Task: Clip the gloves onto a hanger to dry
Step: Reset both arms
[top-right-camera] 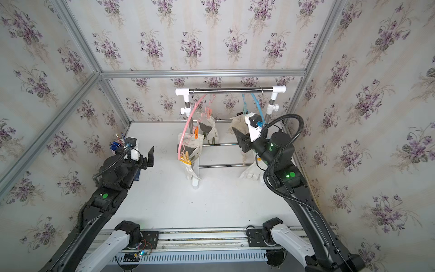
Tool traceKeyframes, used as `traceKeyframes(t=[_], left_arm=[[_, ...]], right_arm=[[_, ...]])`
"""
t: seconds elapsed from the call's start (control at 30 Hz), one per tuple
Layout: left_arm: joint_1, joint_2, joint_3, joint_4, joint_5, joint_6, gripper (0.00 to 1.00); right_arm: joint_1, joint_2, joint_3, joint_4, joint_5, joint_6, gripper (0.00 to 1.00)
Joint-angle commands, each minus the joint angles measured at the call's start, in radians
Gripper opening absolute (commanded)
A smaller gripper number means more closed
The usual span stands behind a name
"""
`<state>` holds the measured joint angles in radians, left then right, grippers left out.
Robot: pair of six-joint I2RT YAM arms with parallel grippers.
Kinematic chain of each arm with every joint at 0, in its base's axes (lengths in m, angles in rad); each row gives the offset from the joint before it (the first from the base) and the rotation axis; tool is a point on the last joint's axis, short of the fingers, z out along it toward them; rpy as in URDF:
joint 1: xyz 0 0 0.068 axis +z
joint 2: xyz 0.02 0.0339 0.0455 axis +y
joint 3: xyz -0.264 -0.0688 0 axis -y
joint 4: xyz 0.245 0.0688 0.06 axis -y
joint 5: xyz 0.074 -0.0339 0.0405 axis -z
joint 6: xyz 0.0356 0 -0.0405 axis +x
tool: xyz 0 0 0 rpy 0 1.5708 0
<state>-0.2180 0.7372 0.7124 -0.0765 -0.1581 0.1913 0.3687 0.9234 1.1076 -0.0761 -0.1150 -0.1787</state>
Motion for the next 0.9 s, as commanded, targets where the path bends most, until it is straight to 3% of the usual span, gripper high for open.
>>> traceKeyframes(t=[0.0,0.17,0.3,0.47,0.6,0.87], left_arm=[[0.006,0.014,0.009,-0.035,-0.021,-0.075,1.00],[0.030,0.066,0.016,-0.025,-0.031,-0.149,1.00],[0.072,0.094,0.020,-0.025,-0.034,-0.164,1.00],[0.192,0.103,-0.008,-0.038,-0.024,-0.214,1.00],[0.215,0.106,-0.083,-0.001,-0.047,-0.216,1.00],[0.226,0.114,-0.208,0.051,-0.084,-0.319,1.00]], right_arm=[[-0.044,-0.035,-0.030,-0.041,0.287,0.054,0.58],[-0.180,-0.129,-0.152,0.039,0.354,0.172,0.58],[-0.268,-0.161,-0.184,0.016,0.381,0.193,0.58],[-0.383,-0.209,-0.249,0.000,0.413,0.201,0.60],[-0.451,-0.207,-0.332,0.030,0.449,0.243,0.61],[-0.597,-0.042,-0.566,0.358,0.282,0.378,0.63]])
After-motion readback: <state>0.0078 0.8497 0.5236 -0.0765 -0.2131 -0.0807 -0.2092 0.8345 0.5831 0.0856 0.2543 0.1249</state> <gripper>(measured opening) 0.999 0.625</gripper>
